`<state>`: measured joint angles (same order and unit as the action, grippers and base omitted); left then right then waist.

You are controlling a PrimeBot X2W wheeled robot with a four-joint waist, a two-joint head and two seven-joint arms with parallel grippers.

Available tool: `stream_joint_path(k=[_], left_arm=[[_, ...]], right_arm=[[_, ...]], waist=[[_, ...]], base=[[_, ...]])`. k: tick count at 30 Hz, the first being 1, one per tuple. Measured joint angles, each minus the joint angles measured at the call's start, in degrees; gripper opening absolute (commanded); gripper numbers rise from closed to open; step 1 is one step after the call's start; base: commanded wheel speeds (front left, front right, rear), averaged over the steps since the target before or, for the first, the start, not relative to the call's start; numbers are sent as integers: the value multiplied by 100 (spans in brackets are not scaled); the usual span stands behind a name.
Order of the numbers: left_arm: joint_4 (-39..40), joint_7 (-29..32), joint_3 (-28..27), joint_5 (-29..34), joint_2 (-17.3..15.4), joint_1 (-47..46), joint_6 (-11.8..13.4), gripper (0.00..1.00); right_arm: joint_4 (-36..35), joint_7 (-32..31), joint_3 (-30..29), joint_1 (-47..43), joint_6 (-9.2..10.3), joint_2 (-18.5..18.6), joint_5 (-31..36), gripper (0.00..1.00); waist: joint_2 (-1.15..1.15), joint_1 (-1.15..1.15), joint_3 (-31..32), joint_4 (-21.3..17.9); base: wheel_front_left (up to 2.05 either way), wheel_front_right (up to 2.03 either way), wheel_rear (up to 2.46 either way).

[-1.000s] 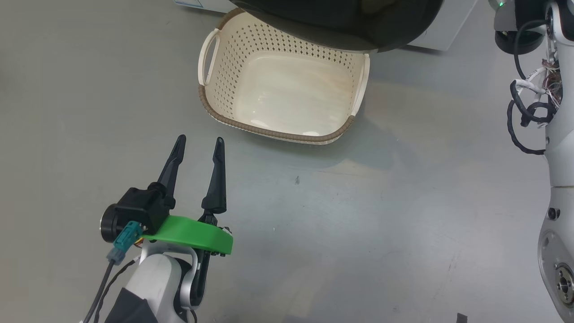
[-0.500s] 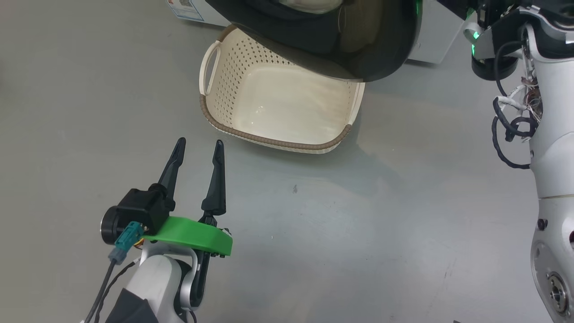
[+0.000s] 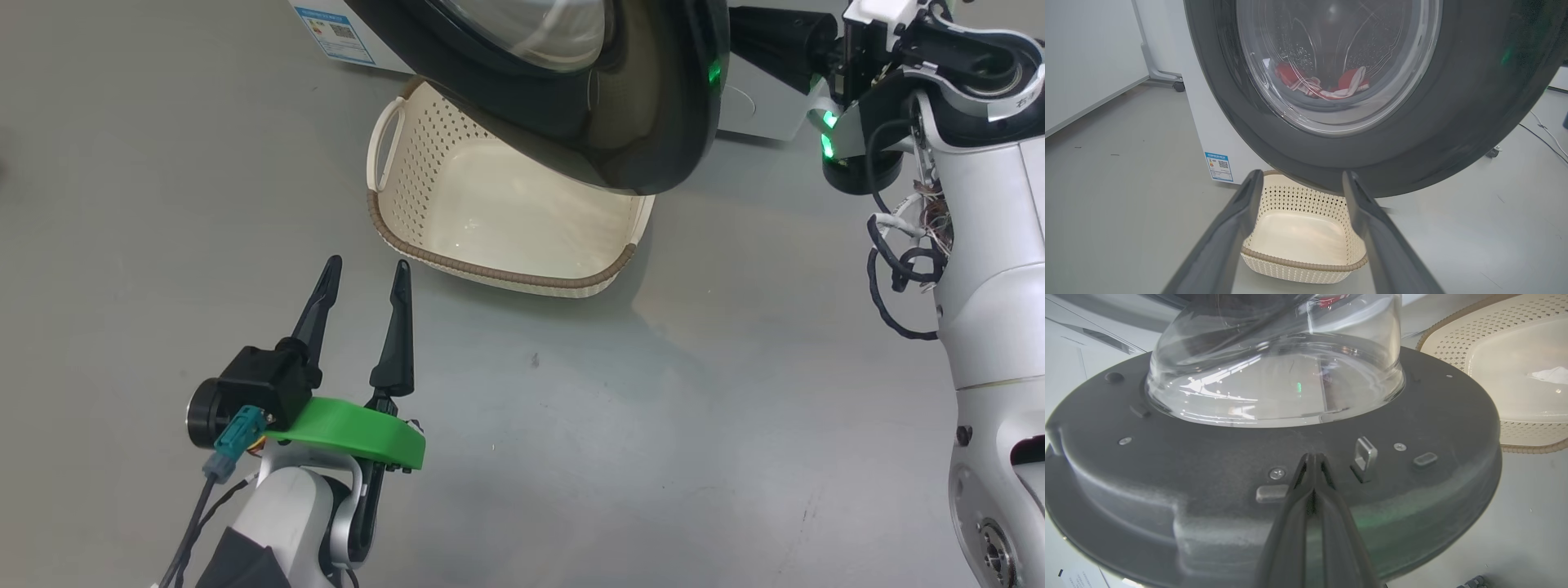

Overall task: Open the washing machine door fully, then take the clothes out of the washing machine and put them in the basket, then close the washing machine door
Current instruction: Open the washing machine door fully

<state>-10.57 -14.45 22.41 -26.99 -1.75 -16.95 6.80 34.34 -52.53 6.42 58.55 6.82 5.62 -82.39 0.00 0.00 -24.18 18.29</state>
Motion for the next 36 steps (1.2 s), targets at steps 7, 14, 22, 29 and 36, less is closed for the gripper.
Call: stream_joint_path(k=[7,14,22,29,36], left_arm=[[0,1,5,11,0,18,0,100],[0,1,15,53,0,42,0,100],[0,1,34,52,0,87,1,100],[3,0,57,52,0,95,0,100],[11,1,83,52,0,96,1,100]], right_arm=[[-7,-213,222,-187,0,-47,-83,0],[-97,-421,430,-332,42,-76,-227,0],[-288,-576,660,-515,42,-111,-365,0],[-557,-668,848,-645,43,-108,-735,0],[-853,-676,1218,-773,43,-110,-1156,0]], waist=[[0,0,54,-7],[0,0,116,-10],[0,0,153,-5],[0,0,132,22],[0,0,83,76]], base=[[0,0,0],[0,0,0],[0,0,0],[0,0,0],[0,0,0]])
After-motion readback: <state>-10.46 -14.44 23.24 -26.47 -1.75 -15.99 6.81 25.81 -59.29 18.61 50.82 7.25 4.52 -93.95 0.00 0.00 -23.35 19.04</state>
